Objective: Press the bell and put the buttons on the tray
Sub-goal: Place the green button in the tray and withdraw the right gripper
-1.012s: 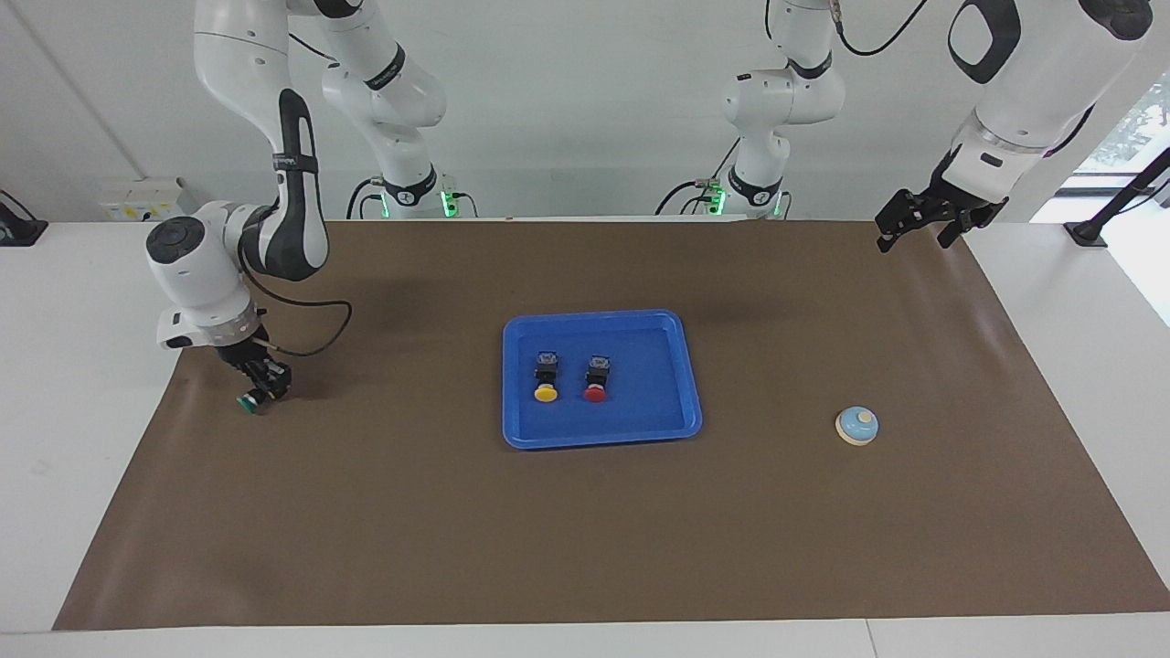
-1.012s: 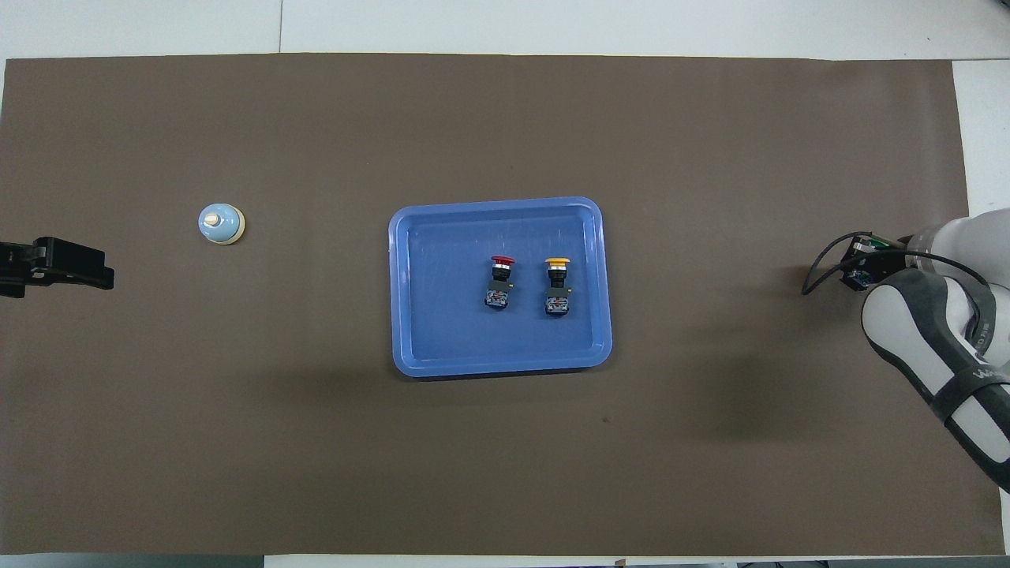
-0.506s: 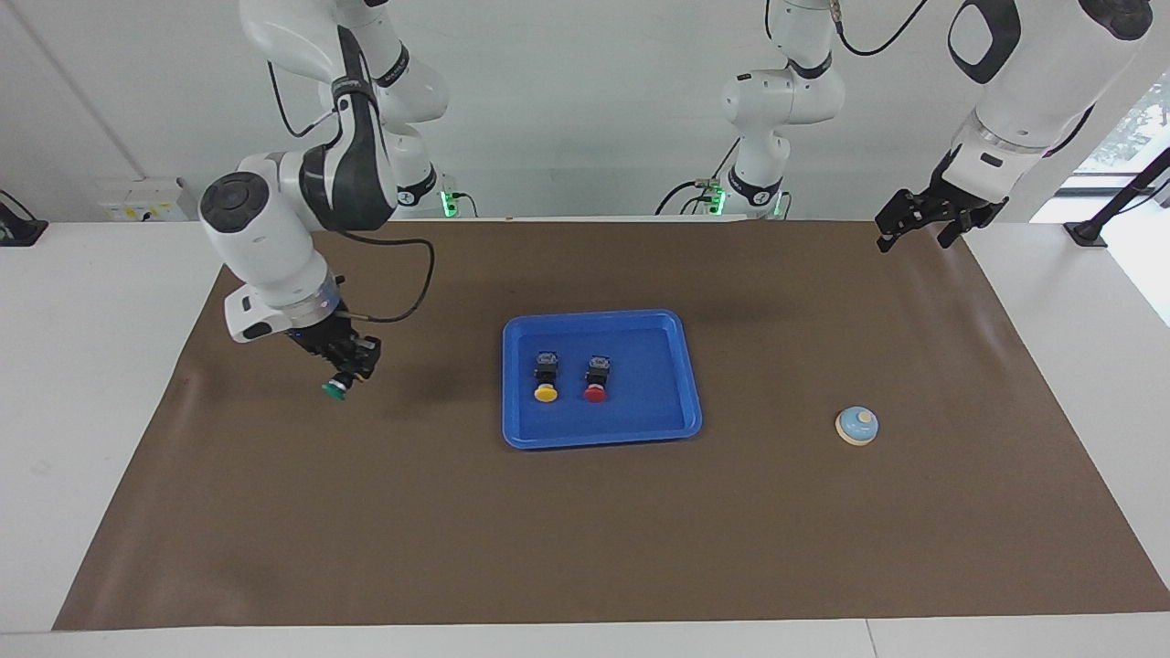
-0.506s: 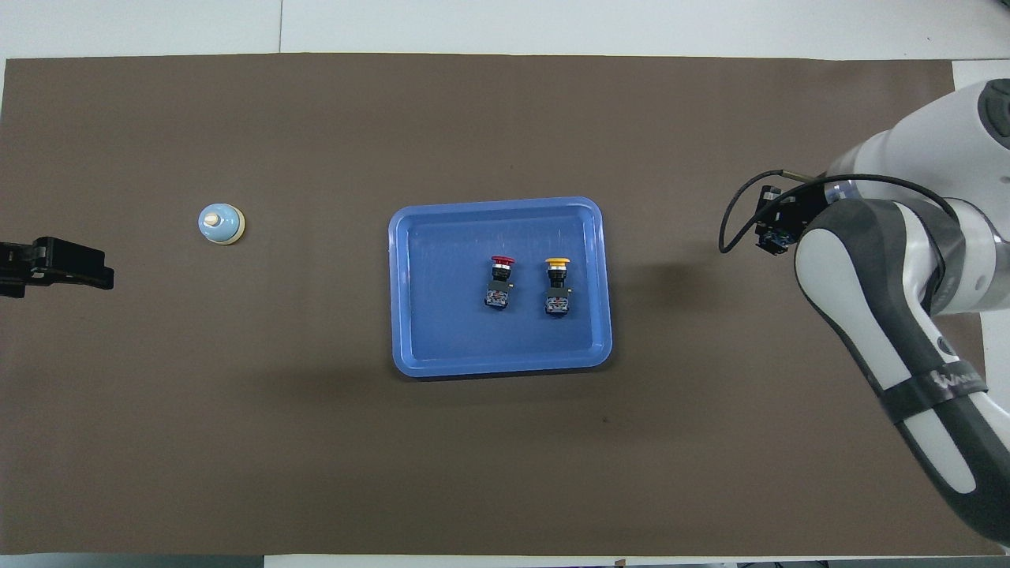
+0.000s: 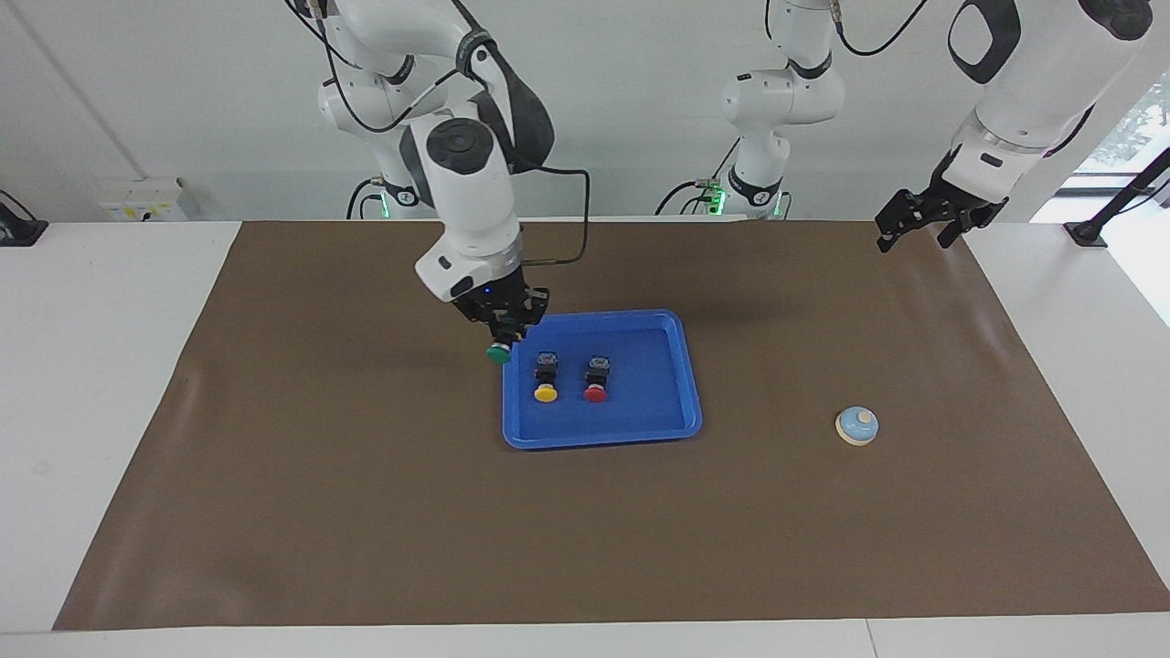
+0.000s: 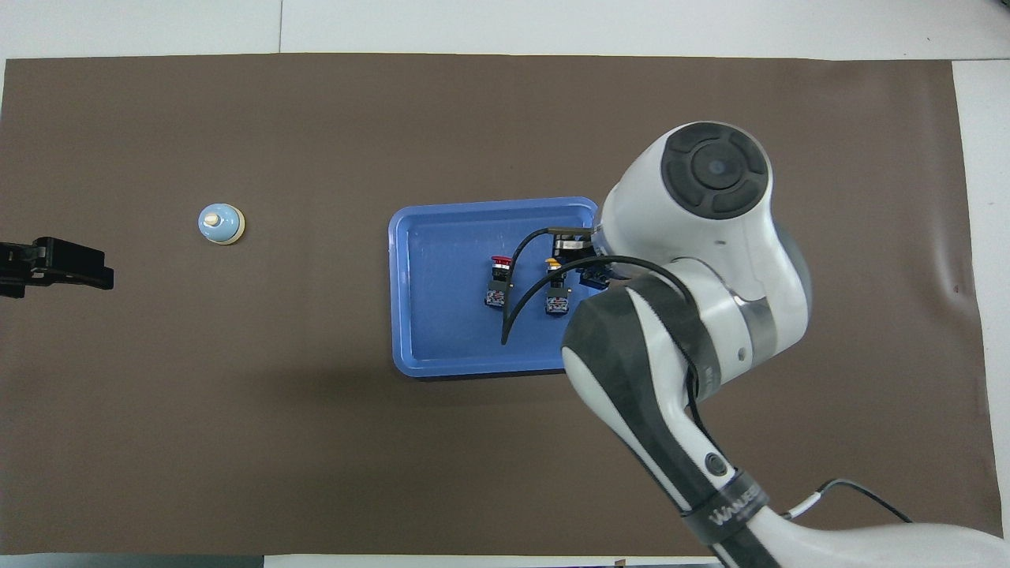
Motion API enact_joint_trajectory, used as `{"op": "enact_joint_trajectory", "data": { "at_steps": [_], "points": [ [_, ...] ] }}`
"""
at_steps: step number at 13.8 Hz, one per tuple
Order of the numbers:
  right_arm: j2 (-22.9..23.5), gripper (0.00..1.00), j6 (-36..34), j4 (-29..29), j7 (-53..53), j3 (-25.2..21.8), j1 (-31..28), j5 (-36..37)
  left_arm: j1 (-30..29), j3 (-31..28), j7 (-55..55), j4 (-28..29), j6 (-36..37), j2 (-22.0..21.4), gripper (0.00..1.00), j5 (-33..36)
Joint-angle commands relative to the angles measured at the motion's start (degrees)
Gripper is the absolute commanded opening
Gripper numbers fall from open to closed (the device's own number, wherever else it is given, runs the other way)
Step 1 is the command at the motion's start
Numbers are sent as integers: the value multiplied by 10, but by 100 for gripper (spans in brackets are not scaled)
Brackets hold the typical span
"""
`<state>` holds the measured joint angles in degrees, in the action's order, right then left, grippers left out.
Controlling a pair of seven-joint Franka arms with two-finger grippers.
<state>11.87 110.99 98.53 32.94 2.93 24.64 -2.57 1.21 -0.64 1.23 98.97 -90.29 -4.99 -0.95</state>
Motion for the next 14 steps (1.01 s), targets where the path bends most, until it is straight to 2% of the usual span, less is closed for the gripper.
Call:
{"op": "enact_joint_trajectory", "data": {
  "at_steps": [1,4,6,9,11,14],
  "points": [
    [27,0,-2,-39,20,-4,33,-8,1,-1,5,0,4,-5,100,3],
    [105,0,4,-102,74,-6,87,3,1,-1,5,0,4,-5,100,3],
    [161,0,32,-143,99,-6,114,6,1,-1,5,0,4,-5,100,3],
    [197,0,93,-139,106,-7,138,22,1,-1,5,0,4,-5,100,3],
    [213,0,103,-131,103,-6,154,49,1,-2,5,0,4,-5,100,3],
    [214,0,152,-86,97,-6,161,56,1,-1,5,0,4,-5,100,3]
  ]
}}
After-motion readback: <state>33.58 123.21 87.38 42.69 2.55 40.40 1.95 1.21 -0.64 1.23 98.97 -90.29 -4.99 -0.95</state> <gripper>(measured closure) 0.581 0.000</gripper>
